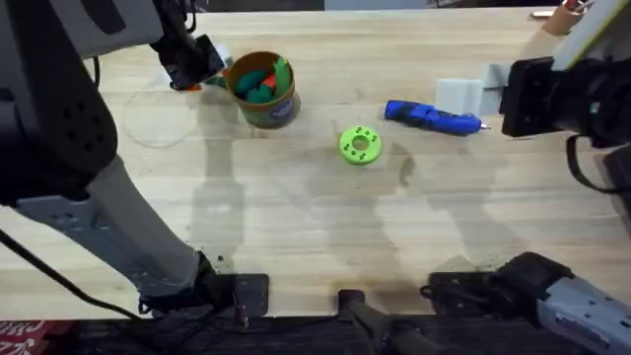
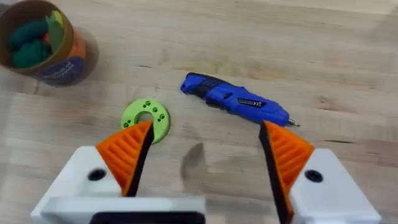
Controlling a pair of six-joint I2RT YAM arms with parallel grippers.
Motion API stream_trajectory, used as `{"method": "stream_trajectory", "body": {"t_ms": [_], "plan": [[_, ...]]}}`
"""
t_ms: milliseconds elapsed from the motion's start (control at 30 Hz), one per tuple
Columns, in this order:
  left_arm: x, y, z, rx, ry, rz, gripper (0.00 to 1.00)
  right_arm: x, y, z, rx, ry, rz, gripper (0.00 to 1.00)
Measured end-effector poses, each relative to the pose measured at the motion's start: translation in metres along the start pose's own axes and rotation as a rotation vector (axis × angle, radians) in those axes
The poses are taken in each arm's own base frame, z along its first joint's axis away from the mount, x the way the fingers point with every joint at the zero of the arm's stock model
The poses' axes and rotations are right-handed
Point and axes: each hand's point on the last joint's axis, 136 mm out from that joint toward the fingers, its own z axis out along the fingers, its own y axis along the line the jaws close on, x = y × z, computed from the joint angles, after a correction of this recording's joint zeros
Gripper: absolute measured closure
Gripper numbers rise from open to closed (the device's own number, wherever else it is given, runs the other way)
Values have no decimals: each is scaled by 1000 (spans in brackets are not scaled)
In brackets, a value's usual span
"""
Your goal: Pick up the gripper from the table and insert it into the empty holder that is missing its gripper. Then pick up a screw, insert it into the mounting hole, and use the screwdriver to tighten it. Finally, clean up the table by picking up the vegetable and placing it into the bucket.
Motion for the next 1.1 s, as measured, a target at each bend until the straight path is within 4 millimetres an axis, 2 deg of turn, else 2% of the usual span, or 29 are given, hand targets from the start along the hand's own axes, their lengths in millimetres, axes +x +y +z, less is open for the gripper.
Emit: {"method": "stream_trajectory", "body": {"t_ms": [67,133,233,333,367,600,733,900,933,1100], "plan": [[1,0,2,-4,3,16,550,0,0,0,0,1,0,17],[1,-4,2,3,0,25,601,0,0,0,0,1,0,17],[2,-8,2,24,5,24,734,0,0,0,0,1,0,17],[2,-12,1,44,9,17,953,0,0,0,0,1,0,17],[1,-13,0,47,8,19,980,0,0,0,0,1,0,17],[1,-11,-5,47,11,11,985,0,0,0,0,1,0,17],[-3,-5,-21,46,-3,-2,991,0,0,0,0,1,0,17],[-23,-5,-70,79,-95,-15,993,0,0,0,0,1,0,17],[-31,-8,-100,104,-148,-15,993,0,0,0,0,2,0,17],[-30,-15,-133,147,-179,-7,993,0,0,0,0,1,0,17]]}}
